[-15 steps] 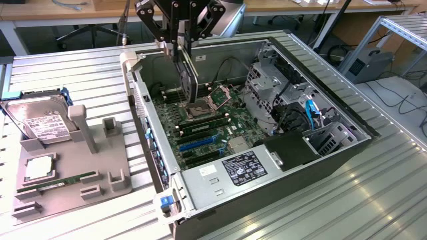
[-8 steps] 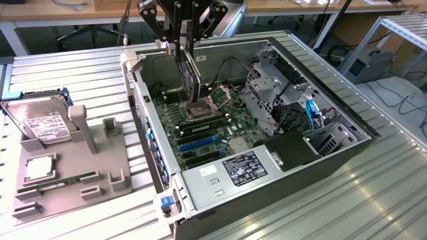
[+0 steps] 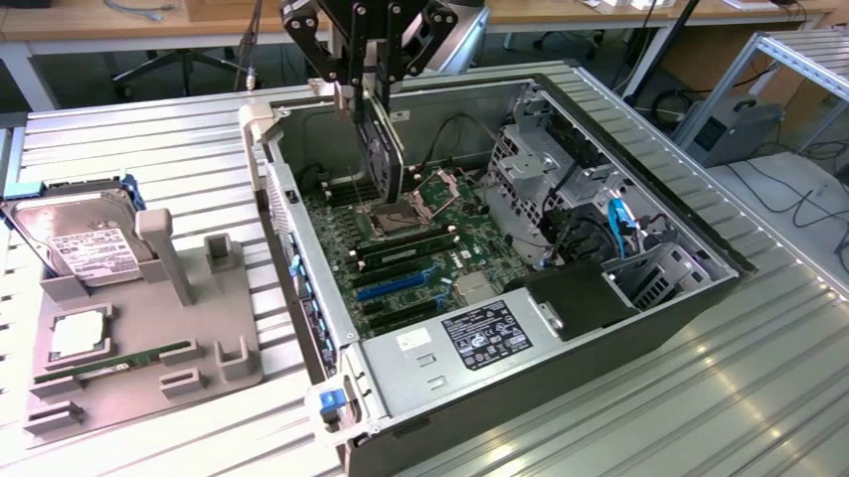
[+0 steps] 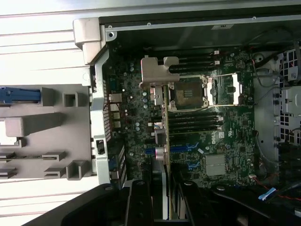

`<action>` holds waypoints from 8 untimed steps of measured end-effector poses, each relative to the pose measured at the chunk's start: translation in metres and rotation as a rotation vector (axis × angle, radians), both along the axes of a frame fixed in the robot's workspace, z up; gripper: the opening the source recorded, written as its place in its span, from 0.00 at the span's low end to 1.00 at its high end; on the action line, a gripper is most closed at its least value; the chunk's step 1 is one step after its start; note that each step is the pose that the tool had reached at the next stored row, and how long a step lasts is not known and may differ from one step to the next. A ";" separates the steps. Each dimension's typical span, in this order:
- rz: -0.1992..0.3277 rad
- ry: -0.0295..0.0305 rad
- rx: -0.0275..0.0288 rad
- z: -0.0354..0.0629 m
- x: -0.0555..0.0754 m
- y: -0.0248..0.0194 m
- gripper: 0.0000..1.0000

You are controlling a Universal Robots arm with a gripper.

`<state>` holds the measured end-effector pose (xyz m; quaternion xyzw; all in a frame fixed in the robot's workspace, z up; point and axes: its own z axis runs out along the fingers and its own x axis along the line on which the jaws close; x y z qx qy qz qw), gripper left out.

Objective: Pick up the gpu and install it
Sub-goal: 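Pick up the gpu and move the gpu toward the slot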

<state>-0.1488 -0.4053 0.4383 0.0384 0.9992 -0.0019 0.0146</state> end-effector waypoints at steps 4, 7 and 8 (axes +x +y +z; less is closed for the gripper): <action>0.000 0.0000 -0.0004 0.0000 0.002 0.0000 0.27; 0.000 0.0000 -0.0006 0.0000 0.004 0.0000 0.27; 0.000 0.0000 -0.0007 0.0000 0.004 0.0000 0.27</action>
